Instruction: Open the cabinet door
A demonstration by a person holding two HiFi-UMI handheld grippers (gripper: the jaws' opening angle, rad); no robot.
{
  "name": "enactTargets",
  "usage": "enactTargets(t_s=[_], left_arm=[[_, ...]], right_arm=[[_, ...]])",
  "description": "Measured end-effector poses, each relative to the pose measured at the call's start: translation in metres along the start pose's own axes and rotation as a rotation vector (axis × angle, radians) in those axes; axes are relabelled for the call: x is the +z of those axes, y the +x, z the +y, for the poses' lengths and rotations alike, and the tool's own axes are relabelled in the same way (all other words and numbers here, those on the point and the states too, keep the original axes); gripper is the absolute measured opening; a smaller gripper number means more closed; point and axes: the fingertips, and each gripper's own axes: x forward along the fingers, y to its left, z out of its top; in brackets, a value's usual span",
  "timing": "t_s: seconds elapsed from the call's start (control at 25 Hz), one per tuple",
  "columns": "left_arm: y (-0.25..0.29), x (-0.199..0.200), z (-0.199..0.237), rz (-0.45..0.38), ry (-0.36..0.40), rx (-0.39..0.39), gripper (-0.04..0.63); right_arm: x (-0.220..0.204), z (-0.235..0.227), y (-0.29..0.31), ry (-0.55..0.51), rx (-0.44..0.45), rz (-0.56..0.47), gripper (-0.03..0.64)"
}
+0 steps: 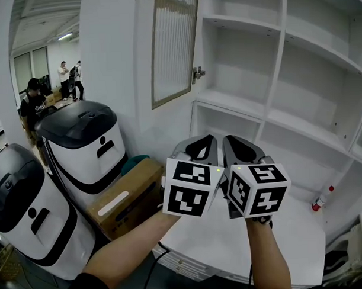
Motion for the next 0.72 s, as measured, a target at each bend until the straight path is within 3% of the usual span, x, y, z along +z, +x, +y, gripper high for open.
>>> enactTargets(t_s=[0.72], left_arm=[[0.030, 0.002, -0.024, 0.010, 0.018, -0.001, 0.012]], right_arm=[[-0.003, -0.040, -0.006, 0.011, -0.007, -0.004, 0.020]])
